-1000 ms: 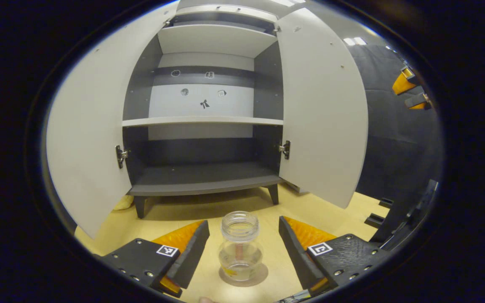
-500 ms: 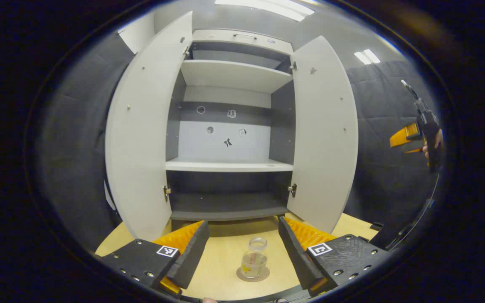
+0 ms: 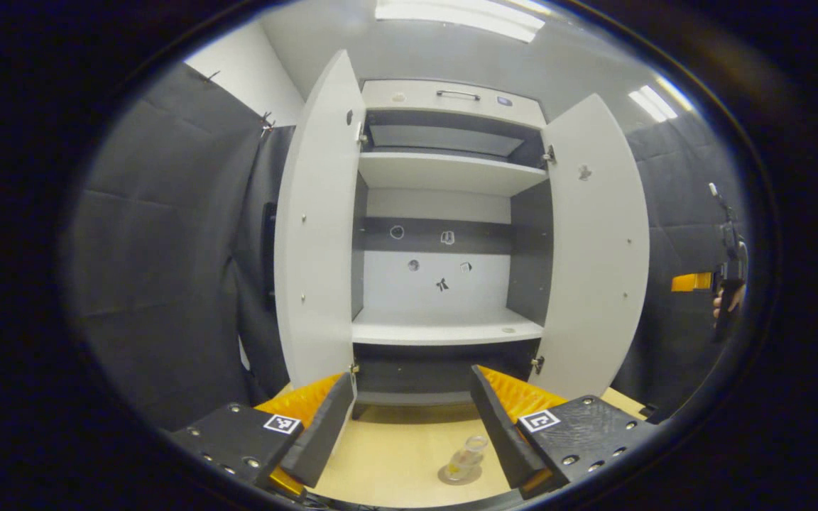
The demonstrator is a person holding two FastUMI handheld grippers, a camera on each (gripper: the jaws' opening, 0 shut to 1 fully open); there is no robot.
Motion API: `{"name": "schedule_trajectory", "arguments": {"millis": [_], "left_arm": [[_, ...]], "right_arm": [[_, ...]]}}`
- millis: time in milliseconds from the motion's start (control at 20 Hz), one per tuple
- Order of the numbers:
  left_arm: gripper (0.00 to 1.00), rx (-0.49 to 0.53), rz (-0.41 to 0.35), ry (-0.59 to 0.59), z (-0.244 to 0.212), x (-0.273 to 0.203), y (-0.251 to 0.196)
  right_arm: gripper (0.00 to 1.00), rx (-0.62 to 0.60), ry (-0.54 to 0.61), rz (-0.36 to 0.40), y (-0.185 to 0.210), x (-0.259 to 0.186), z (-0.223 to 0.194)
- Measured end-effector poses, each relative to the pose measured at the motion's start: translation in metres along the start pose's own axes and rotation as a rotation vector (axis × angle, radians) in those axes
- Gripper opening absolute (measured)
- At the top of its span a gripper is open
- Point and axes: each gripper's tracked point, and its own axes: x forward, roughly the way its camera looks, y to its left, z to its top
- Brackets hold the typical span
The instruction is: Grasp the bottle in the cabinet with the left hand and place it on the coaster, then close the right door with the right hand and the left door with the left hand.
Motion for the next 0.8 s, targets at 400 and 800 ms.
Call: {"name": "schedule_trajectory", "arguments": {"millis": [400,800], "left_arm": [[0.96,-0.045,0.072,0.003,0.051,0.024,-0.019],[0.95,-0.025,0.178,-0.014,0.065,0.018,-0.019]], "right_arm": [[0.98,-0.018,0.032,0.185,0.033,0.062,0.013],[0.96,-0.101,0.034,0.286,0.055,0.085,0.025]]}}
